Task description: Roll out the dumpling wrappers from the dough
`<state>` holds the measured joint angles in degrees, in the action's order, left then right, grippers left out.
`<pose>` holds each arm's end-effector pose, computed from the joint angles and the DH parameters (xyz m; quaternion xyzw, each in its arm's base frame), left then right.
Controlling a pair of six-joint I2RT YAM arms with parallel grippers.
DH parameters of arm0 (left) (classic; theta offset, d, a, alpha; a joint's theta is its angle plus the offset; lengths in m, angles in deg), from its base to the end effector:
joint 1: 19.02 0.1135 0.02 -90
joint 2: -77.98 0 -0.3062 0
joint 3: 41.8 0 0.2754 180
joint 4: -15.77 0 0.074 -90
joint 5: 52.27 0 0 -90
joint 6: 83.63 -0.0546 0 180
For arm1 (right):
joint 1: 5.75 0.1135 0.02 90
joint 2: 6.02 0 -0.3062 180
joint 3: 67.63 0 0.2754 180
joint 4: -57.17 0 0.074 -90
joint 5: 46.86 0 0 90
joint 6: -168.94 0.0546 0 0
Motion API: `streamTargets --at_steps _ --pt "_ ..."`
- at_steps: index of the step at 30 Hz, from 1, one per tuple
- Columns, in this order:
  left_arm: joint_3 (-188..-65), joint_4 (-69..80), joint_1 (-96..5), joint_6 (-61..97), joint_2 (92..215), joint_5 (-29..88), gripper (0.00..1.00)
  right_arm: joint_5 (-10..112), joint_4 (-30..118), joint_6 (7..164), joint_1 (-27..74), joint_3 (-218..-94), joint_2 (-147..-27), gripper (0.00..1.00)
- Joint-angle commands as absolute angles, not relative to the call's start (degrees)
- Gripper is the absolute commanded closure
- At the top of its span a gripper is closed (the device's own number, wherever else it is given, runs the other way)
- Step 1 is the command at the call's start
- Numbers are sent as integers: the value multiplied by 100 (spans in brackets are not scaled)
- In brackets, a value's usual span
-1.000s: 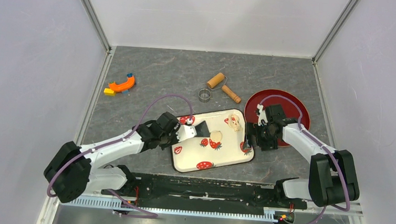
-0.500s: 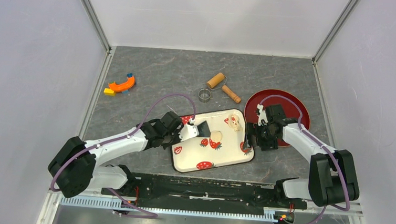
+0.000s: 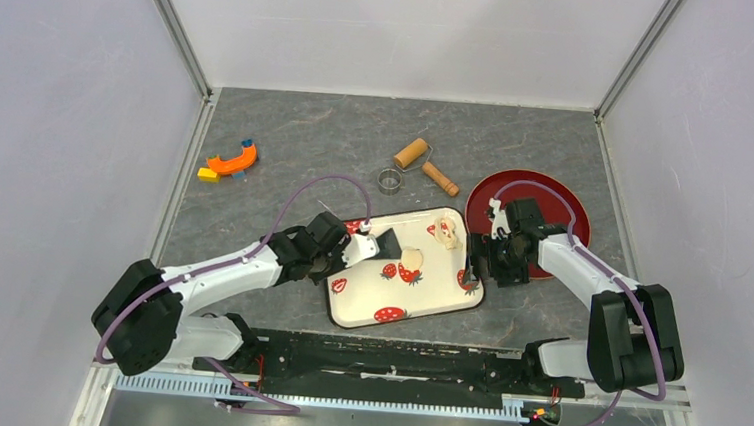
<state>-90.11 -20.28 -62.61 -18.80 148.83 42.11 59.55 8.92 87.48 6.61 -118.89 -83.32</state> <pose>0.1773 -0.1630 0.1876 0.5347 0.7998 -0.0070 0.2729 0.2256 0.0652 0.1697 -0.0522 0.9793 0.1636 0.1074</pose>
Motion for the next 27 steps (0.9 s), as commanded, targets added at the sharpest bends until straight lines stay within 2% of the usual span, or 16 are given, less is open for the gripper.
streamTargets --at_steps 1,18,27 --pt "-9240 -1626 -6288 -1636 14972 4203 98 6069 1083 8630 655 -11871 -8434 2" --pt "-9508 -1678 -6288 -2113 15341 4022 98 6104 1083 8629 647 -11854 -8411 2" --pt "-9241 -1732 -6305 -2631 15124 3604 98 6109 1084 8609 648 -11857 -8418 2"
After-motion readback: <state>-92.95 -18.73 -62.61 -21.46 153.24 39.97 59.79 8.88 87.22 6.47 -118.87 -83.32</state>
